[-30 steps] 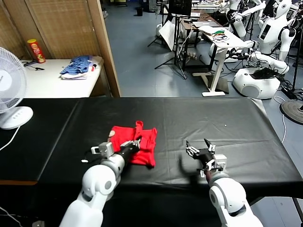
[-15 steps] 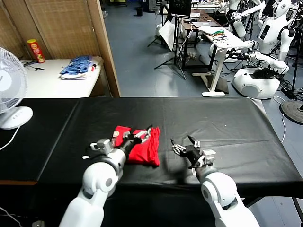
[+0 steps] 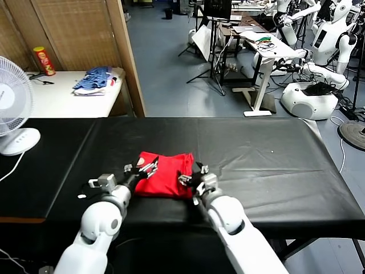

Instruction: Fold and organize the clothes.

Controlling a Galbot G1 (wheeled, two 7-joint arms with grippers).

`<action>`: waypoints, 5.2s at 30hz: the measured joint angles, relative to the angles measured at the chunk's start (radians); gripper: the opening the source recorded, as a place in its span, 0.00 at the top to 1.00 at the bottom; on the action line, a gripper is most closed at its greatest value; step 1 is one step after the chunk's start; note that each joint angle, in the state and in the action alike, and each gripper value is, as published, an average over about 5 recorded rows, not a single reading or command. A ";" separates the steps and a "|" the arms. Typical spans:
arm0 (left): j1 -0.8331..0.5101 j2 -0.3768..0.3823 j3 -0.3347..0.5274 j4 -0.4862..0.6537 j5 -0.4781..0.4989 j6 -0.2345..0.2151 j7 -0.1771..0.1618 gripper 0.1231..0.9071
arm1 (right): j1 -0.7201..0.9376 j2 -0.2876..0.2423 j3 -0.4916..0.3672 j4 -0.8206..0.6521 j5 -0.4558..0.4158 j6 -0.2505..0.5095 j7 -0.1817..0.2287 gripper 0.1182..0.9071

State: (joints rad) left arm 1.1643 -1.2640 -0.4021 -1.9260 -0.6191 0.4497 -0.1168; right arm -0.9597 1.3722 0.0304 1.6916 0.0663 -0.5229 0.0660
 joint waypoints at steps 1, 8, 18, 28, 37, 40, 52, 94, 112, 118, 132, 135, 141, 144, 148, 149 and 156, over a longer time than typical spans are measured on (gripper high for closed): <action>0.002 0.000 -0.004 0.005 -0.003 -0.002 0.002 0.14 | 0.001 0.003 -0.003 -0.007 -0.022 0.005 0.003 0.14; 0.012 -0.005 -0.041 0.048 -0.083 -0.022 -0.001 0.14 | -0.004 0.017 0.014 0.002 0.021 0.061 0.036 0.14; 0.015 -0.018 -0.106 0.105 -0.266 -0.042 -0.036 0.14 | -0.049 -0.042 0.118 0.172 0.236 0.077 0.043 0.14; 0.042 -0.050 -0.120 0.113 -0.364 -0.034 -0.049 0.40 | -0.077 -0.078 0.168 0.266 0.272 0.076 0.046 0.14; 0.057 -0.059 -0.124 0.118 -0.381 -0.034 -0.050 0.91 | -0.090 -0.082 0.180 0.290 0.277 0.074 0.047 0.14; 0.053 -0.060 -0.127 0.115 -0.367 -0.024 -0.053 0.96 | -0.098 -0.078 0.188 0.295 0.273 0.074 0.054 0.14; 0.015 0.063 -0.104 0.100 0.153 0.014 -0.013 0.98 | -0.192 -0.047 0.255 0.336 0.091 -0.024 0.106 0.14; -0.018 0.146 0.183 -0.075 0.181 0.012 0.034 0.55 | -0.349 -0.057 0.321 0.422 0.190 -0.097 0.015 0.14; 0.064 0.176 0.097 -0.165 0.136 -0.039 0.014 0.14 | -0.045 0.112 0.091 0.064 0.530 -0.101 0.056 0.15; 0.103 0.175 0.064 -0.178 0.140 -0.044 0.013 0.14 | 0.007 0.132 0.071 -0.013 0.464 -0.057 0.029 0.45; 0.156 0.167 0.026 -0.188 0.141 -0.071 -0.035 0.14 | 0.071 0.019 0.057 -0.113 0.124 0.233 -0.188 0.92; 0.166 0.168 0.027 -0.182 0.143 -0.087 -0.042 0.14 | 0.046 -0.029 0.067 -0.102 0.060 0.337 -0.229 0.74; 0.187 0.179 0.029 -0.165 0.149 -0.149 -0.036 0.14 | -0.081 -0.102 0.119 0.006 -0.003 0.442 -0.191 0.32; 0.199 0.186 0.029 -0.155 0.147 -0.190 -0.038 0.14 | -0.171 -0.115 0.158 0.091 -0.021 0.447 -0.145 0.19; 0.227 0.203 0.027 -0.169 0.139 -0.226 -0.049 0.14 | -0.300 -0.115 0.212 0.214 -0.029 0.420 -0.078 0.14; 0.237 0.209 0.025 -0.176 0.139 -0.231 -0.053 0.14 | -0.337 -0.113 0.226 0.245 -0.029 0.415 -0.061 0.14; 0.341 0.248 -0.002 -0.251 0.143 -0.230 -0.076 0.14 | -0.632 -0.075 0.320 0.459 -0.046 0.393 0.039 0.14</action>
State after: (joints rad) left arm 1.5055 -1.0161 -0.4039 -2.1765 -0.4761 0.2200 -0.1923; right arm -1.5916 1.2970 0.3508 2.1508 0.0198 -0.1297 0.1048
